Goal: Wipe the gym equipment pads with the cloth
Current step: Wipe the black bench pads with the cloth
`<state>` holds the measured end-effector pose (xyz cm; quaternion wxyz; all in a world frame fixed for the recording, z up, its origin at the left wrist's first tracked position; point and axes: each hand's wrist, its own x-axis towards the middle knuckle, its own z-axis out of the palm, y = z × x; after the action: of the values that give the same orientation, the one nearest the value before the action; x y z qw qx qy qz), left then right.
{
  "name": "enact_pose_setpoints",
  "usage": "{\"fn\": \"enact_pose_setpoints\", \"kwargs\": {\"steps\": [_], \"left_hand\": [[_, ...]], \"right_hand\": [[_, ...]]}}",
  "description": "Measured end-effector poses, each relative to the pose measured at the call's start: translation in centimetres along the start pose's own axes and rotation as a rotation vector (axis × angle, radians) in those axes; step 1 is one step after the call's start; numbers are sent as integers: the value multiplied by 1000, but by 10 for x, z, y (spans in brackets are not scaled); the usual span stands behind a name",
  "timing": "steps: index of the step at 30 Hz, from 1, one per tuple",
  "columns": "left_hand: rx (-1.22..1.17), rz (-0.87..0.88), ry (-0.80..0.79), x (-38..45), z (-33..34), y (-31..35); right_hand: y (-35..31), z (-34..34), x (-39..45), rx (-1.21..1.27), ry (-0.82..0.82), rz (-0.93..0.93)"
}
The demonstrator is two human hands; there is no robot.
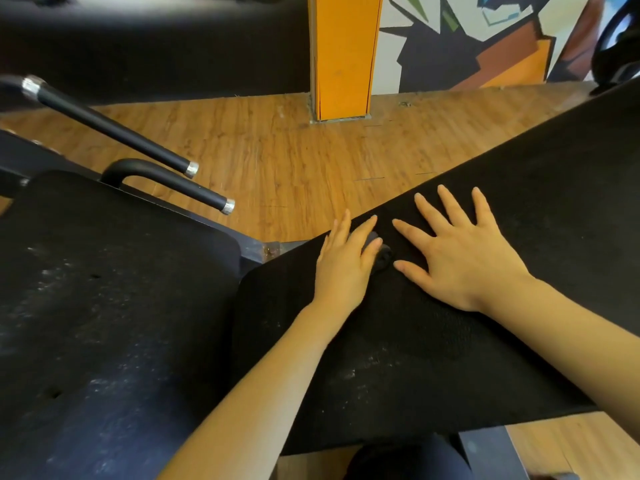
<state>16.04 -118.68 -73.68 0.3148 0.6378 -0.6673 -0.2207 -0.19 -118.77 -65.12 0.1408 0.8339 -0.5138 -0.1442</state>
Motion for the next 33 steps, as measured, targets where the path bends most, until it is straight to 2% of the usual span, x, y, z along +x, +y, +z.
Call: {"fn": "enact_pose_setpoints", "kwargs": {"steps": [5,12,18,24,26,30,33], "left_hand": [[-21,35,-60,-78,-3,-11],[-77,-37,73,16,-1,1],[-54,37,12,-65,0,-13],[-76,-4,82,15,0,-9],[-103,-27,102,5,-1,-9],[-110,14,47,-70,-1,-20],[-65,35,56,-56,-2,-28]], "right_hand": [[0,1,-2,14,-11,-22],[0,1,0,16,-9,-6],[0,1,-1,-2,-14,-15],[0,2,1,-1,-7,0],[0,1,0,11,-12,-7],[1,1,0,14,-16,-8],[0,0,0,9,-27,-15]]}}
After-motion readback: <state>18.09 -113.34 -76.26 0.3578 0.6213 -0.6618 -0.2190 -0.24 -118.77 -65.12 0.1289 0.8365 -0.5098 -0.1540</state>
